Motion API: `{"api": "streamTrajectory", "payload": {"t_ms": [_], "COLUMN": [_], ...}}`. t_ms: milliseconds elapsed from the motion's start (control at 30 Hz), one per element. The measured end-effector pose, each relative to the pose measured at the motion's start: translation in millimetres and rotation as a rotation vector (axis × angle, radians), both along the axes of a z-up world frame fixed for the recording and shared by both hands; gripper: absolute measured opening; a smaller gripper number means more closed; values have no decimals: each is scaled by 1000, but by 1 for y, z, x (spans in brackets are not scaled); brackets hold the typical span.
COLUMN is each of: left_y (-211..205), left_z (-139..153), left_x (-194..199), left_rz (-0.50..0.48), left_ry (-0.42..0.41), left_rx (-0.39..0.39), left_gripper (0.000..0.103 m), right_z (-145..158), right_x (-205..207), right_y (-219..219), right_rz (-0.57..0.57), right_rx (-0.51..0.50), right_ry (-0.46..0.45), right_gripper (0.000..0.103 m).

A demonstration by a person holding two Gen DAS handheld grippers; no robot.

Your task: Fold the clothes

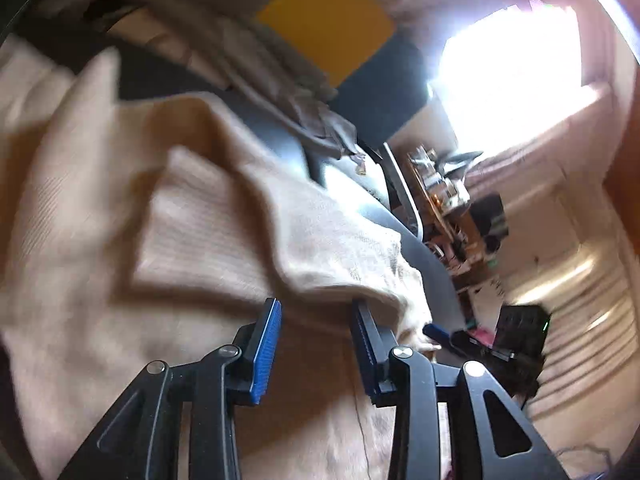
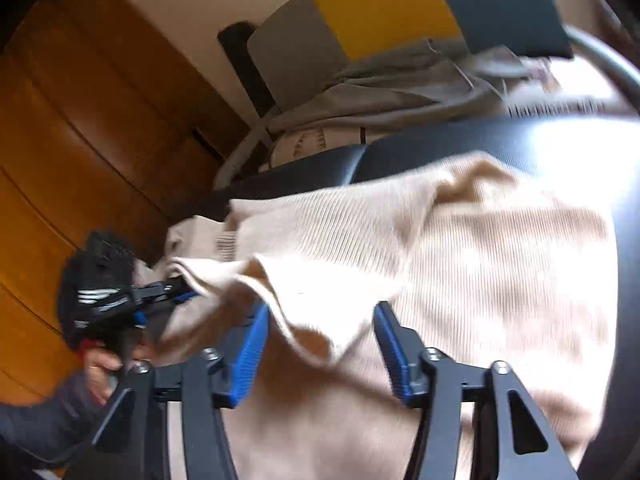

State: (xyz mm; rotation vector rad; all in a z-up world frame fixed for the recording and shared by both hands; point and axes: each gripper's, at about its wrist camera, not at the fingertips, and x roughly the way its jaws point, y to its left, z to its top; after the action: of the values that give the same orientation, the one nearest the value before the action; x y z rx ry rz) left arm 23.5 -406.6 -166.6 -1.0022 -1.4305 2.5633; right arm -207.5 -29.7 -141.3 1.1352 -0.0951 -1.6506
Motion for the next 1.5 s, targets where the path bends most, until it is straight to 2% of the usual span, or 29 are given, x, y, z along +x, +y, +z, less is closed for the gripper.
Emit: {"api": "streamTrajectory", "payload": {"t_ms": [67, 133, 233, 333, 433, 500, 567, 600, 633, 700, 767, 833, 900, 967, 1000, 1033, 1067, 1167, 1233, 1300, 1333, 1400, 1500], "left_y": [-9, -15, -17, -13, -4, 4, 12, 16, 19, 19, 11, 4, -1, 1, 1, 3, 5, 16, 36, 54, 64, 75, 82], "left_z": [-4, -4, 1, 3, -2, 1, 9, 11, 13, 18, 27, 28, 24, 14, 10, 13, 17, 33, 44, 42, 40, 27, 14], "left_x": [5, 6, -9, -34, -60, -70, -77, -81, -85, -93, -93, -92, -92, -92, -90, -83, -74, -53, -45, -47, -48, -51, -49], "left_rz": [22, 46, 17, -32, -79, -106, -146, -160, -173, -159, -116, -93, -85, -77, -69, -43, -13, 46, 21, -30, -55, -83, -71], "left_ry": [7, -2, -16, -51, -105, -116, -95, -95, -98, -101, -54, -45, -70, -131, -151, -153, -150, -105, -57, -74, -86, -130, -159], "left_rx": [66, 80, 47, 4, -58, -126, -186, -216, -247, -313, -327, -322, -322, -361, -373, -394, -417, -484, -531, -572, -591, -593, -596], "left_gripper": [37, 37, 38, 39, 39, 31, 21, 13, 6, 5, 5, 5, 5, 5, 8, 10, 18, 20, 23, 24, 24, 24, 24], "right_z": [-2, -3, 1, 0, -11, -22, -25, -23, -21, -15, -7, 2, 2, -10, -14, -17, -20, -9, 3, 13, 14, 8, -14], "right_x": [3, 0, -12, -28, -40, -45, -42, -38, -33, -21, -11, -11, -19, -26, -27, -28, -30, -24, -12, 7, 17, 29, 38], "right_y": [15, 23, 23, 2, -26, -42, -53, -59, -65, -80, -95, -101, -105, -106, -103, -100, -97, -85, -82, -80, -81, -85, -90], "right_rz": [-29, -70, -129, -141, -132, -121, -118, -99, -78, -38, -9, -29, -57, -63, -71, -80, -89, -134, -126, -99, -83, -52, -40], "right_rx": [-9, -10, -21, -2, 76, 139, 187, 204, 221, 287, 343, 346, 349, 367, 363, 356, 349, 333, 302, 275, 274, 289, 334], "right_ry": [-22, -37, -21, -9, 21, 47, 125, 169, 212, 360, 508, 574, 560, 516, 499, 482, 465, 483, 513, 554, 569, 562, 524], "right_gripper": [67, 67, 67, 64, 60, 55, 31, 22, 8, 8, 7, 7, 7, 7, 8, 8, 9, 12, 12, 14, 19, 21, 21]}}
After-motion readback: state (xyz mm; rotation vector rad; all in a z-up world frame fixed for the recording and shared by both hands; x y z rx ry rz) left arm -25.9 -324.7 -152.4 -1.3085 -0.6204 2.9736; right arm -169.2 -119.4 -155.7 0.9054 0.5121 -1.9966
